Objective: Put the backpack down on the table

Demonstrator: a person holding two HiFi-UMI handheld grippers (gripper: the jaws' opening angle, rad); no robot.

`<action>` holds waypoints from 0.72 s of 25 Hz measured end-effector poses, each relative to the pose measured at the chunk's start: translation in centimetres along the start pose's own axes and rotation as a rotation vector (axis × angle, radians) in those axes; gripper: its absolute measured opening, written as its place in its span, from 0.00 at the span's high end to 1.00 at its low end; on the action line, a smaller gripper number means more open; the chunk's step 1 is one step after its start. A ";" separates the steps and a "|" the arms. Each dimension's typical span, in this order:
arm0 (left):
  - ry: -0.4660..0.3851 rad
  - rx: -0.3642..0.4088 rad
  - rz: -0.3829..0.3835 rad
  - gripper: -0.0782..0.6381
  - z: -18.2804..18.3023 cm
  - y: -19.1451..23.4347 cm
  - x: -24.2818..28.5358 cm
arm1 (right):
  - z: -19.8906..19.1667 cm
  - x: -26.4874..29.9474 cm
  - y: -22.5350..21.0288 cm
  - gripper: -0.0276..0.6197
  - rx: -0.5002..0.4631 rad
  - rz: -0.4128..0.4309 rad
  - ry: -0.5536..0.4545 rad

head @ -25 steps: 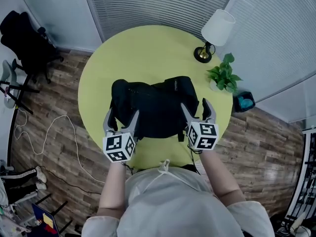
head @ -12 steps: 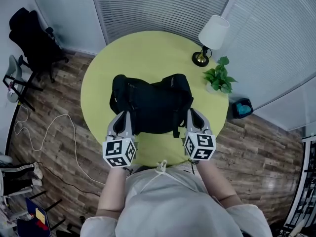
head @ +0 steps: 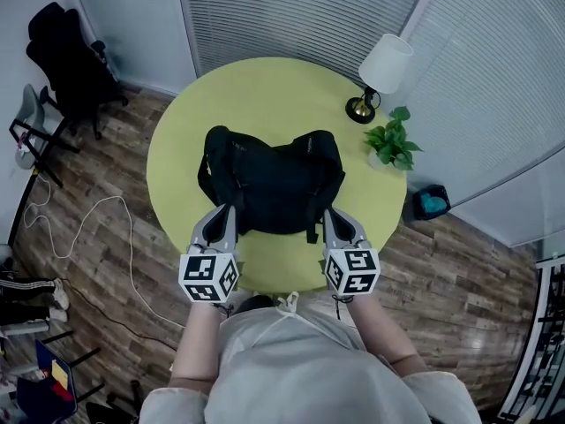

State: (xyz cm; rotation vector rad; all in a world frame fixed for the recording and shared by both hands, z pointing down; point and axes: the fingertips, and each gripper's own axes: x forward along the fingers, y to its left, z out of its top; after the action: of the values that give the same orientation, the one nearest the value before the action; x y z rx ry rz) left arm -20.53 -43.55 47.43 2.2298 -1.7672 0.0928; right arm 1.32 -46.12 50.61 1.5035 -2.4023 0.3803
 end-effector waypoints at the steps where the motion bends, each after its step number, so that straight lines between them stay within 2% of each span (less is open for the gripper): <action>1: -0.004 0.001 -0.002 0.88 0.1 0.0 -0.1 | -0.1 -0.1 0.1 0.96 -0.004 0.000 0.004; 6: -0.028 0.008 -0.013 0.88 0.3 -0.5 -0.7 | 0.2 -0.3 0.3 0.96 -0.034 -0.009 -0.008; 9: -0.025 0.018 -0.016 0.88 0.3 -0.7 -0.8 | 0.3 -0.3 0.5 0.96 -0.022 -0.018 -0.017; 14: -0.022 0.033 -0.014 0.88 0.3 -0.6 -0.9 | 0.5 -0.3 1.5 0.96 -0.010 0.011 -0.033; 18: -0.025 0.017 0.008 0.88 0.5 -0.1 -0.8 | 0.7 -0.1 1.3 0.96 -0.013 0.002 -0.030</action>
State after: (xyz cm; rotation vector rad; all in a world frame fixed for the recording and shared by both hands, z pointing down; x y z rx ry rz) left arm -20.74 -42.89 46.74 2.2456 -1.7949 0.0825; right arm 0.10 -45.76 49.86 1.5119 -2.4244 0.3450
